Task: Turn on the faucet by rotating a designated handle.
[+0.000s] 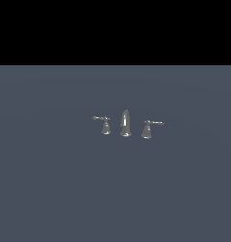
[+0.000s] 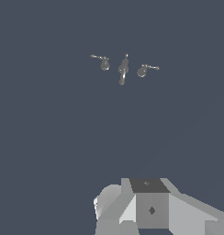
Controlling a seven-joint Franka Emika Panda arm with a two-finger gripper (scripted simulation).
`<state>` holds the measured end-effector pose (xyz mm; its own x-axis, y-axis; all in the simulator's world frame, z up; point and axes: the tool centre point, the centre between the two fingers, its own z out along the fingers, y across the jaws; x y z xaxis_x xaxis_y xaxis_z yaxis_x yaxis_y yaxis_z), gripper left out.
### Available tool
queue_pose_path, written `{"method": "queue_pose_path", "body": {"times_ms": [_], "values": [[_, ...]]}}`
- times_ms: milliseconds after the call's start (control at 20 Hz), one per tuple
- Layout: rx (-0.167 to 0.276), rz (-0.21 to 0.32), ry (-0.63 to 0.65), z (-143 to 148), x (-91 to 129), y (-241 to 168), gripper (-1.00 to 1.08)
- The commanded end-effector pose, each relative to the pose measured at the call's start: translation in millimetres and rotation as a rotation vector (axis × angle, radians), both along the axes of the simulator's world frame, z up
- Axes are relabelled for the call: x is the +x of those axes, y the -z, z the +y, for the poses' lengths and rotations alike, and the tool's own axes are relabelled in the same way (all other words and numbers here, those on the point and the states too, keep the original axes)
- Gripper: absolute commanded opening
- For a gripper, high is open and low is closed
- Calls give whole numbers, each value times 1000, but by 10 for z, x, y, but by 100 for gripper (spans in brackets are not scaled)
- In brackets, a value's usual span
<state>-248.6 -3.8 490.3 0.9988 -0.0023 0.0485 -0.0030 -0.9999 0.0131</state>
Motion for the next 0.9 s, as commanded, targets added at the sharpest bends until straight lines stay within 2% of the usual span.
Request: {"method": "queue_pose_path", "body": {"times_ms": [0, 450, 850], "values": [[0, 0, 0, 0, 0, 0, -100], [1, 1, 43, 86, 47, 102, -100], [5, 3, 154, 301, 185, 366, -100]]}}
